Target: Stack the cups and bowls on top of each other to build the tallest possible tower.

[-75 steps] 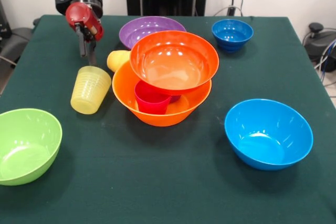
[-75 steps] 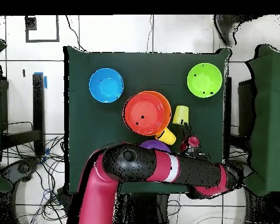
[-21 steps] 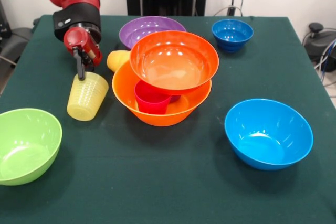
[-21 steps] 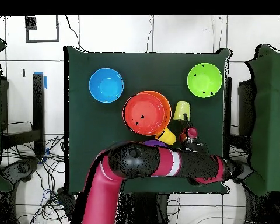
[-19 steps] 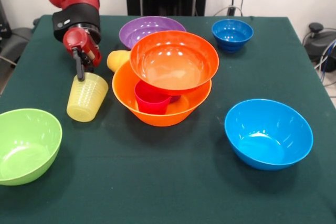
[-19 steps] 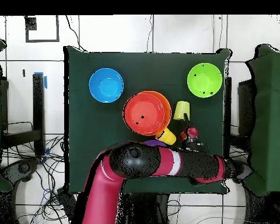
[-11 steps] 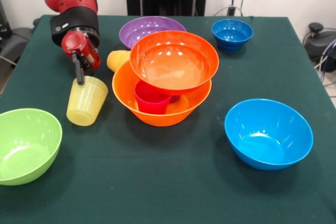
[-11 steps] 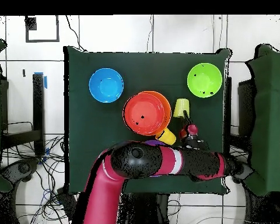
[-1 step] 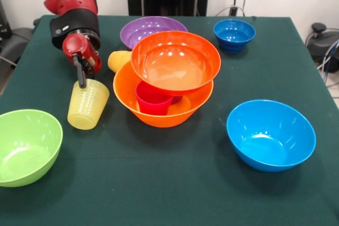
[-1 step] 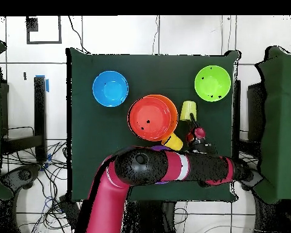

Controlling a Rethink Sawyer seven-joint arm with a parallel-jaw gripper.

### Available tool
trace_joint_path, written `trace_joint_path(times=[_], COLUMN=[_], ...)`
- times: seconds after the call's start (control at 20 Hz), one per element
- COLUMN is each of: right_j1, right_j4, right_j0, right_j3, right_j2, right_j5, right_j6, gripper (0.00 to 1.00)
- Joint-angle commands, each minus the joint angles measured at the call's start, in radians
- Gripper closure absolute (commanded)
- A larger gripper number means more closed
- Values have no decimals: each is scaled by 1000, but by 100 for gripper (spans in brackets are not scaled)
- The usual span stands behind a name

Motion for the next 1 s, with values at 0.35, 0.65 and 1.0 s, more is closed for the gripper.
trace_joint_path(times=[0.35,0.65,1.0], right_j1=[77,82,77], right_j4=[2,-23,3], right_j0=[7,12,40], right_j3=[-141,-154,-100], right_j2=[105,92,79], right_j5=[87,99,89], right_j6=[-14,6,-13], gripper=[0,100,100])
